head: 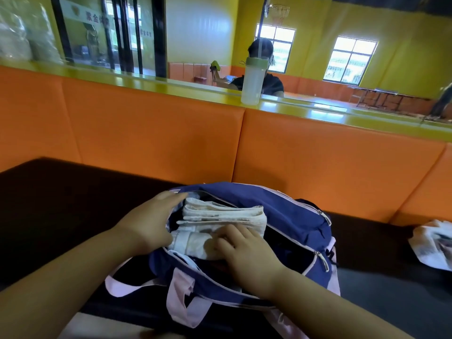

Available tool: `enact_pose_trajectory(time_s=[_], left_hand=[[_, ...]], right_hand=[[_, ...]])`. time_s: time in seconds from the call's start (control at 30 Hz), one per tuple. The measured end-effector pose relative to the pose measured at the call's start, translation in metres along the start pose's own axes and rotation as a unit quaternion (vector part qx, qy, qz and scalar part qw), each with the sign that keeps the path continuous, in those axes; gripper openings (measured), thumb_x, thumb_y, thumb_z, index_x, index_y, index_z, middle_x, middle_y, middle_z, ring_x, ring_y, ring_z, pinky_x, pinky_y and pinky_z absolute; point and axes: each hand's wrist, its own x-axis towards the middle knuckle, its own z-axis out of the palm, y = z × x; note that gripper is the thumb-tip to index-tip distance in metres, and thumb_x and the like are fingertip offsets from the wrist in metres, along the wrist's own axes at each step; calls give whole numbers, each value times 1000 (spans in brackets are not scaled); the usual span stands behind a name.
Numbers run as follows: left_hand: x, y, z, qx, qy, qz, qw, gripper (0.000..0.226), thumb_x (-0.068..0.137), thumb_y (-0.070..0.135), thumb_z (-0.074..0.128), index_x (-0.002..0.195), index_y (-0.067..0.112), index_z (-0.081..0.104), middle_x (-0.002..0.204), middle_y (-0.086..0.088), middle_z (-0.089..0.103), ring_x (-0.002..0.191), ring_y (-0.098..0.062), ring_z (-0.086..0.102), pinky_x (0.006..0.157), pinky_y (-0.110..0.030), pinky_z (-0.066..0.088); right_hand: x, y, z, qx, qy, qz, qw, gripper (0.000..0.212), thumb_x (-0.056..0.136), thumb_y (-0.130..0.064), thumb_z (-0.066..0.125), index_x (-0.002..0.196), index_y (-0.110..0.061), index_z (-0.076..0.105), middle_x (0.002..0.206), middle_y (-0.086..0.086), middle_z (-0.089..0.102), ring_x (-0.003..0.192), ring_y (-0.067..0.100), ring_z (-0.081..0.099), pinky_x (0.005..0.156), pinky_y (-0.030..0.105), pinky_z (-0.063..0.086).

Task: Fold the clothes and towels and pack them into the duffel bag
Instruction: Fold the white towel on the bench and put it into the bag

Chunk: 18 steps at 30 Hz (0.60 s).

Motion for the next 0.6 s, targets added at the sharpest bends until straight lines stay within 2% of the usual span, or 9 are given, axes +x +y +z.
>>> enact_pose_trajectory(time_s=[0.07, 0.13, 0.23, 0.27, 0.33, 0.4, 0.5, 0.53, 0.6], left_hand=[[-2, 1, 0, -3, -2, -3, 1000, 92, 71, 0, 62, 146, 33, 20, 151, 10, 23, 123, -16, 46, 89, -32, 50], [-3, 1, 1, -3, -8, -9, 1000, 94, 71, 0, 61, 146, 35, 18, 151, 10, 22, 116, -17, 52, 87, -37, 52], [-3, 0, 2, -5, -13, -11, 1000, 94, 71, -1, 61, 147, 35, 17, 151, 9, 23, 109, -19, 57, 83, -41, 53], [-3, 0, 2, -8, -12, -9, 1000, 94, 71, -1, 61, 147, 34, 18, 151, 9, 23, 109, -18, 56, 83, -41, 53], [-3, 2, 3, -14, -8, -3, 1000, 93, 72, -2, 61, 147, 33, 19, 151, 8, 23, 113, -17, 54, 86, -39, 52], [-3, 5, 3, -19, -3, 4, 1000, 92, 71, -2, 60, 147, 31, 20, 149, 8, 26, 113, -17, 53, 88, -37, 51], [-4, 8, 3, -25, -1, 8, 1000, 92, 72, -2, 60, 148, 30, 19, 149, 8, 27, 111, -18, 54, 83, -36, 52], [-4, 8, 4, -22, 0, 10, 1000, 91, 73, -2, 60, 148, 30, 19, 151, 8, 25, 114, -17, 52, 80, -32, 52], [-5, 7, 6, -13, -1, 18, 1000, 91, 73, -1, 60, 148, 29, 18, 152, 8, 23, 122, -15, 46, 77, -24, 46]], right_hand=[[3, 0, -5, 98, -78, 24, 992, 31, 78, -15, 60, 108, -15, 53, 110, 11, 61, 91, 34, 60, 76, 37, 51], [6, 1, -14, 164, -148, 20, 975, 32, 80, -10, 57, 111, -12, 56, 113, 10, 59, 96, 32, 57, 81, 37, 48], [12, 4, -25, 218, -180, 33, 958, 19, 83, -14, 59, 102, -17, 58, 107, 1, 60, 94, 21, 56, 81, 30, 45], [15, 6, -29, 255, -188, 61, 947, 16, 86, -21, 61, 101, -20, 58, 106, -5, 61, 93, 16, 57, 81, 28, 45], [23, 10, -31, 324, -186, 142, 917, 24, 88, -29, 60, 111, -25, 56, 113, -13, 61, 100, 10, 59, 87, 26, 47], [32, 12, -26, 270, -142, 173, 937, 39, 87, -25, 60, 125, -22, 51, 126, -6, 56, 112, 17, 55, 92, 34, 48], [40, 0, -1, 117, -143, 86, 979, 42, 84, -34, 44, 122, -18, 53, 132, 4, 47, 125, 34, 37, 93, 44, 44], [40, -5, 9, 95, -169, 73, 978, 46, 82, -38, 39, 122, -20, 51, 138, 6, 41, 126, 38, 32, 97, 47, 39], [42, -13, 24, 72, -209, 74, 972, 55, 86, -38, 35, 137, -19, 40, 152, 5, 24, 131, 39, 21, 106, 49, 20]])
